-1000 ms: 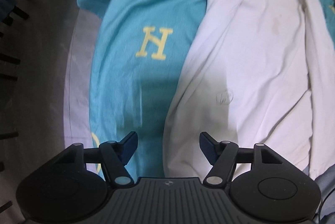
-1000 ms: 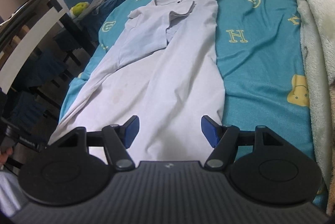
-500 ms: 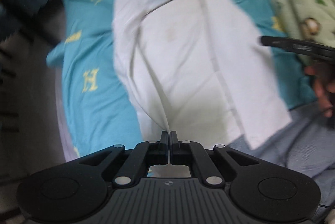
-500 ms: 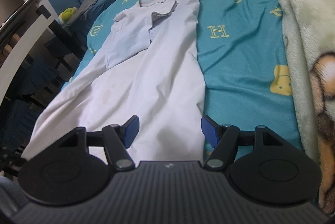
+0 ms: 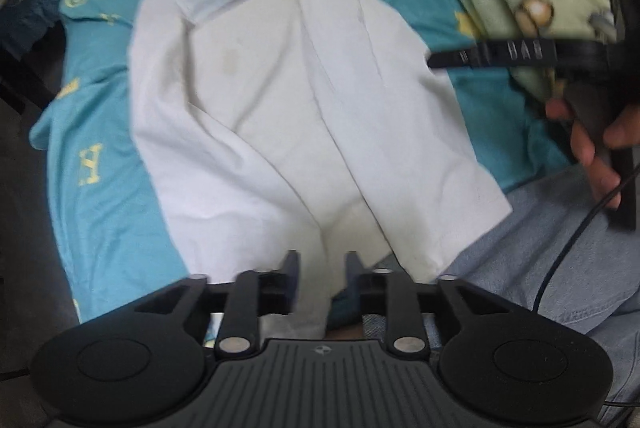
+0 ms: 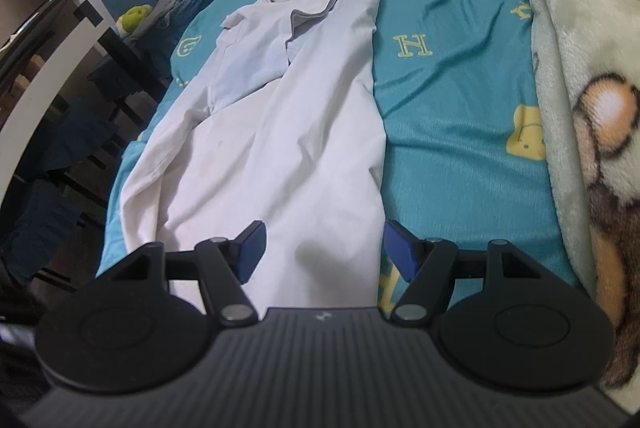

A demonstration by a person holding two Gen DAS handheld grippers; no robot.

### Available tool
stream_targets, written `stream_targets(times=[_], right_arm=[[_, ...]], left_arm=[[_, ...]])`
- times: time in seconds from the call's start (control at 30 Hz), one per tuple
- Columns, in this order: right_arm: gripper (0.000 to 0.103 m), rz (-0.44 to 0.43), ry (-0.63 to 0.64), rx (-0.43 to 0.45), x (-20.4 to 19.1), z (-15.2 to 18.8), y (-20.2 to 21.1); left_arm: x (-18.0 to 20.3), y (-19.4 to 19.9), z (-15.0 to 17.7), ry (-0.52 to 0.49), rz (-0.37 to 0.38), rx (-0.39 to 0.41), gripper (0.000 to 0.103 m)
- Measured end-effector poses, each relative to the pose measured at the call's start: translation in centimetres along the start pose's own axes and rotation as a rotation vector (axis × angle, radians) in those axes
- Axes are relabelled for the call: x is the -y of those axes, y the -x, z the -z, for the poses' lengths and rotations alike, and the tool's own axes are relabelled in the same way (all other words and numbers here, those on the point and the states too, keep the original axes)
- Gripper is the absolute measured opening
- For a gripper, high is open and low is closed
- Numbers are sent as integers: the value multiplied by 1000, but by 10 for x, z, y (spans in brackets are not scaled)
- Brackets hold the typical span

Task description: Fold clothes

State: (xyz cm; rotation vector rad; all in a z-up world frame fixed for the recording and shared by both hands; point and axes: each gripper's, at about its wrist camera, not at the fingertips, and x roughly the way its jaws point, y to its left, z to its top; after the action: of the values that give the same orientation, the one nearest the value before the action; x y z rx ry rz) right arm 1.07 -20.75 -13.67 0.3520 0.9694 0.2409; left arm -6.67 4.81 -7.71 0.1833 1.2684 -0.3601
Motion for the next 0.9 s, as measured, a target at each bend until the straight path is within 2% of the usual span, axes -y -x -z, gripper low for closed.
stream_targets(times=[0.03,0.17,0.23,0.33,0.6,0.73,0.9], right_arm=[[68,-10,-5,-10,1,1,1],[68,-1,-5,-70,2,13,0],[68,17,12,-123,0,18,-3],[68,26,-7,-189,2,25,-6],[68,-40,-159,-394,17,44,-19],[69,-49,-152,-422,12,44,-29],[69,-64,-99,-443,-2,45,-33]], left_arm=[[-10,8,0,32,-6,23,57],[-49,0,-2,165,-42,20,79],[-68,-6,-3,231,-60,17,79],[-77,-28,-10,293,-44,-39,79],[-70,-79,-15,313,30,-173,81],[-73,-93,-14,350,56,-225,83],[-67,-100,-13,317,71,-264,83]])
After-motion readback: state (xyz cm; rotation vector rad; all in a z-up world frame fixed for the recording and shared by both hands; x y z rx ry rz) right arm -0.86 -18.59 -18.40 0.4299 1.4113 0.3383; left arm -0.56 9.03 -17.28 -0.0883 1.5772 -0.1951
